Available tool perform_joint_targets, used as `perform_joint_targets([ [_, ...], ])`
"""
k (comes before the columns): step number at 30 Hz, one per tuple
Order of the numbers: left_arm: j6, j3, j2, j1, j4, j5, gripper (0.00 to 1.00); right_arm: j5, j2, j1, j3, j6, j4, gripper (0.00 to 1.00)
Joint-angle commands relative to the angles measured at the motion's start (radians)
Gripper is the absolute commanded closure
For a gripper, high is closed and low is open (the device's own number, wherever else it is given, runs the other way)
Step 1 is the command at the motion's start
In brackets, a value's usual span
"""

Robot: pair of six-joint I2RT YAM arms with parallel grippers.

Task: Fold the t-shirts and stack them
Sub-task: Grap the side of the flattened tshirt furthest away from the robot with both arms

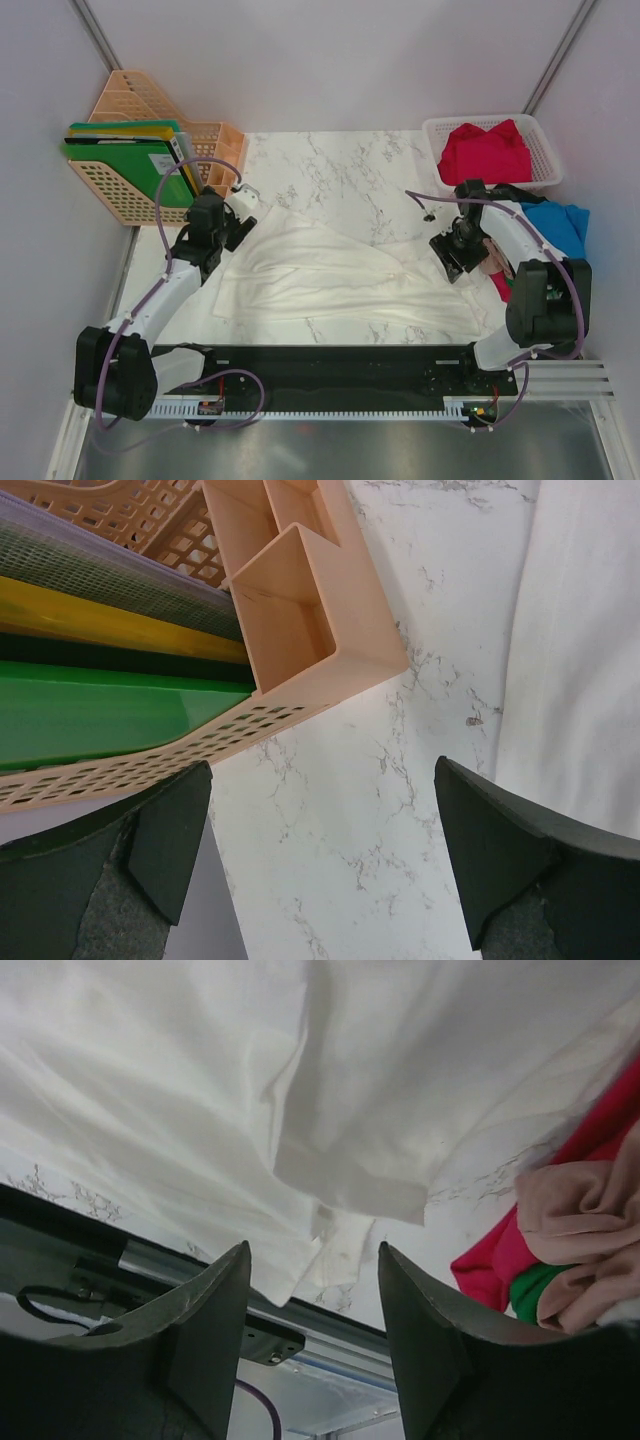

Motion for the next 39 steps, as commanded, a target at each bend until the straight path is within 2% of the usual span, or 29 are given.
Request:
perform_joint_targets([
  [1, 0.022, 0.016, 0.009, 0.004, 0.017, 0.017, 0.0, -0.06, -0.032, -0.002, -0.034, -0.069, -0.071, 0.38],
  [7, 0.008, 0.048, 0.053, 0.004, 0.012, 0.02, 0.0, -0.123, 0.051, 0.029, -0.066, -0.099, -0.048, 0.37],
  [13, 0.0, 0.07, 0.056, 0.004, -0.012, 0.022, 0.0, -0.126, 0.152, 0.067, -0.02, -0.094, 0.03, 0.39],
  [20, 0.016, 0.062, 0.042, 0.004, -0.029, 0.01, 0.0, -0.063, 0.241, 0.069, 0.038, -0.105, 0.091, 0.43],
  [23, 0.022, 0.063, 0.045, 0.004, -0.029, 0.005, 0.0, -0.055, 0.223, 0.066, 0.059, -0.105, 0.081, 0.5],
  [25, 0.02, 0.067, 0.049, 0.002, -0.026, 0.008, 0.0, -0.066, 0.218, 0.067, 0.066, -0.105, 0.073, 0.68],
  [26, 0.017, 0.07, 0.056, 0.004, -0.028, 0.01, 0.0, -0.064, 0.22, 0.069, 0.073, -0.105, 0.068, 1.0],
  [33, 0.019, 0.083, 0.073, 0.004, -0.029, 0.008, 0.0, -0.069, 0.197, 0.066, 0.119, -0.103, 0.047, 1.0],
  [39, 0.007, 0.074, 0.101, 0.004, -0.032, 0.017, 0.0, -0.075, 0.187, 0.078, 0.335, -0.082, 0.018, 1.0],
])
